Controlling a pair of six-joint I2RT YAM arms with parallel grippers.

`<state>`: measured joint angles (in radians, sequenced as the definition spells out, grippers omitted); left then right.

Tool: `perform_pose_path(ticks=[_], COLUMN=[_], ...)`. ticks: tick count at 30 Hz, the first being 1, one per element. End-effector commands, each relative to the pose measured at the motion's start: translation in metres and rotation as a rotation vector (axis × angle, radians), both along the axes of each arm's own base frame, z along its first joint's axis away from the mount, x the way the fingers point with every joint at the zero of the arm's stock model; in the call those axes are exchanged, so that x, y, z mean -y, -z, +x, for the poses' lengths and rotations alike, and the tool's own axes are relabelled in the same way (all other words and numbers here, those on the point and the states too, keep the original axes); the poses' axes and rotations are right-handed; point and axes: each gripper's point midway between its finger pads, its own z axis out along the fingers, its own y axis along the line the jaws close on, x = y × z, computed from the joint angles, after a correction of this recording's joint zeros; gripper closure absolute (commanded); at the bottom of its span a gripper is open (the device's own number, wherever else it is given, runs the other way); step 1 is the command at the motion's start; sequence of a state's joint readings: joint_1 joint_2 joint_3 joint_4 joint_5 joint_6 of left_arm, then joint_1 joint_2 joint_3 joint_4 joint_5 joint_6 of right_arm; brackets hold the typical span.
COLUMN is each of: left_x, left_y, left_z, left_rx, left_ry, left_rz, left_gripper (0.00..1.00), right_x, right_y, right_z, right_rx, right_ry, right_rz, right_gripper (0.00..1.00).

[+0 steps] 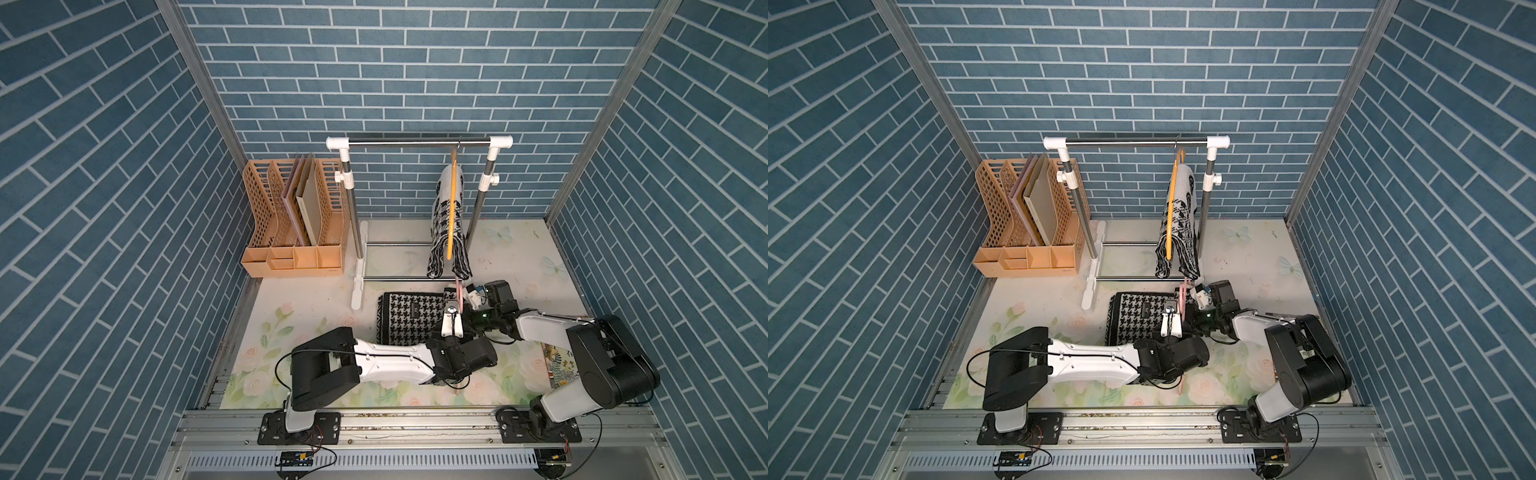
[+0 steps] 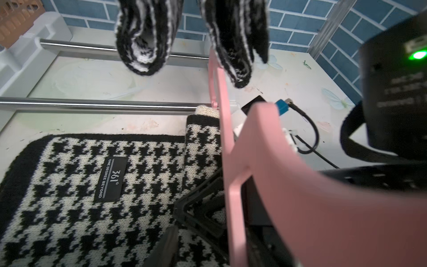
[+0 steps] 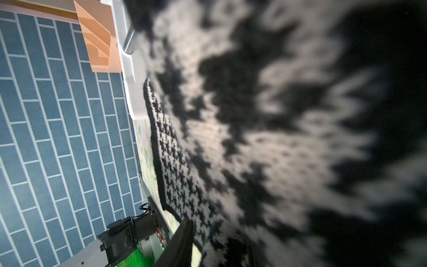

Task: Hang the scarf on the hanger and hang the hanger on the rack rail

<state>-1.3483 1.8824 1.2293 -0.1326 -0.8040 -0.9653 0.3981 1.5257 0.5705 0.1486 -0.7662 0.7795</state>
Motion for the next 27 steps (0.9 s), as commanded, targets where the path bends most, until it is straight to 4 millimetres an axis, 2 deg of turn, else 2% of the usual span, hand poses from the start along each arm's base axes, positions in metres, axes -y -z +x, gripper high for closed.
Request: perform_pose_path(ticks=[1,3,8,15,18,27], left_x=[0.058,0.064,0.083,0.095,0.099,0.107], left_y=[0.015,0.009,0.001,-0.013,-0.013,-0.017], left_z=[-0.043,-0.047,-0.058,-0.061,-0.063,-0.073], left_rx=[-0.142,-0.138,-0.14,-0.119,-0.118,-0.128], left_ry=[0.29,0.335,0.454,0.523,0.562,0.659], left_rz=[-0.097,-0.113,-0.111,-0.044,-0.017,0.01], left_gripper=[0.4,0.35,0.32,0.29,0.26,0.25], right_x=[-0.002,0.001,0.005,0.012,0.015,0.023], right_y=[0.008,0.004,0.001,-0.006,-0.01,-0.02], right_z=[-0.023,-0.019,-0.015,-0.013,-0.014,-0.014], right_rx=[-0.096,-0.087,-0.088,-0.076,-0.07,-0.037], right_ry=[-0.02,-0.01,0.006,0.025,0.025,0.062], right_rz=[-0.027,-0.025,-0.027,-0.032,-0.051,-0.085], right_gripper=[0.56,0.55,0.52,0.48,0.45,0.35])
